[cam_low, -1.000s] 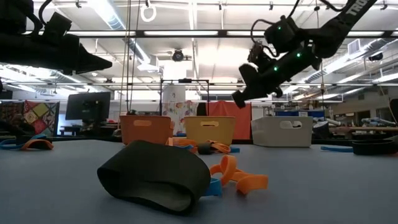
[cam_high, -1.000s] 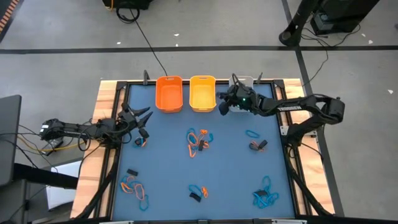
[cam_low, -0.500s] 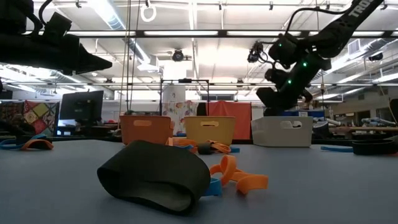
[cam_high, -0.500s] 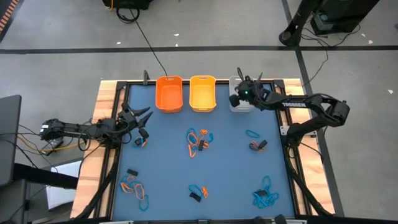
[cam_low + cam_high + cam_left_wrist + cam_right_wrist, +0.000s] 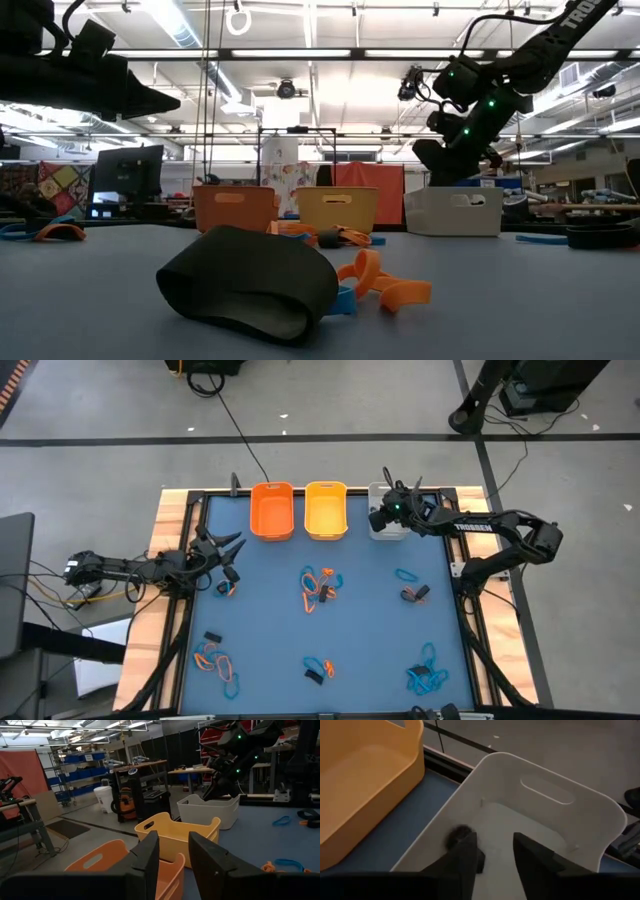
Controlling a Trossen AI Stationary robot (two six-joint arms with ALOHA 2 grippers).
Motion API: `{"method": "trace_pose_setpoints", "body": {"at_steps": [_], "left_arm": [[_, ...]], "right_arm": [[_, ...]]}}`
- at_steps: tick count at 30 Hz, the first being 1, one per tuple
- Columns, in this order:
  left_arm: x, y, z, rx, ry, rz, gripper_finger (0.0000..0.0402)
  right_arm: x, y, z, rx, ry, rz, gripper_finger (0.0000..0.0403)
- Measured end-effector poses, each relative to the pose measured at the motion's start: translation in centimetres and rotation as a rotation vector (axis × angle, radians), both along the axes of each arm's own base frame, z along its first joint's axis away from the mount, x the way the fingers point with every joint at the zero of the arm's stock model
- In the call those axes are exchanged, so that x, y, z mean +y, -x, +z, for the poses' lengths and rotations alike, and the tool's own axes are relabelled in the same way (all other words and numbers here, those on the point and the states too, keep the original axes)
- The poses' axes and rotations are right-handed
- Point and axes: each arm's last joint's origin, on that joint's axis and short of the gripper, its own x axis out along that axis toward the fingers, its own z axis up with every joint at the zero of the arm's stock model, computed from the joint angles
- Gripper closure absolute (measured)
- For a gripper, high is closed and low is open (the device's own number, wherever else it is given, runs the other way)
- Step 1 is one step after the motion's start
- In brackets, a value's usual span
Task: Sort rubber bands into baskets
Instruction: Put the black rubber band into the gray bin
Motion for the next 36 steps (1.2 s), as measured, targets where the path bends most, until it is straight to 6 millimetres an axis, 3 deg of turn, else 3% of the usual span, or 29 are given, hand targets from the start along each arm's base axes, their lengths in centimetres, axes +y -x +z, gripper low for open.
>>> {"method": "trace_pose_setpoints", "body": {"at_steps": [9,15,24,29,36], "left_arm": [[0.0,0.0,0.0,0.0,0.0,0.0,0.0291],[0.0,0.0,0.0,0.0,0.0,0.012,0.0291],[0.0,0.0,0.0,0.001,0.0,0.017,0.0291],[0.0,0.0,0.0,0.013,-0.015,0.021,0.0291],[0.0,0.0,0.0,0.012,-0.015,0.022,0.0291]], "right_arm": [[1.3,-0.7,0.6,-0.028,-0.03,0.15,0.0246],[3.9,-0.9,2.2,-0.06,-0.067,0.374,0.0247],[7.9,0.6,3.4,-0.088,-0.292,0.474,0.0247],[9.7,2.0,2.3,0.029,-0.52,0.45,0.0247],[11.7,4.0,1.2,0.198,-0.758,0.261,0.0247]]}}
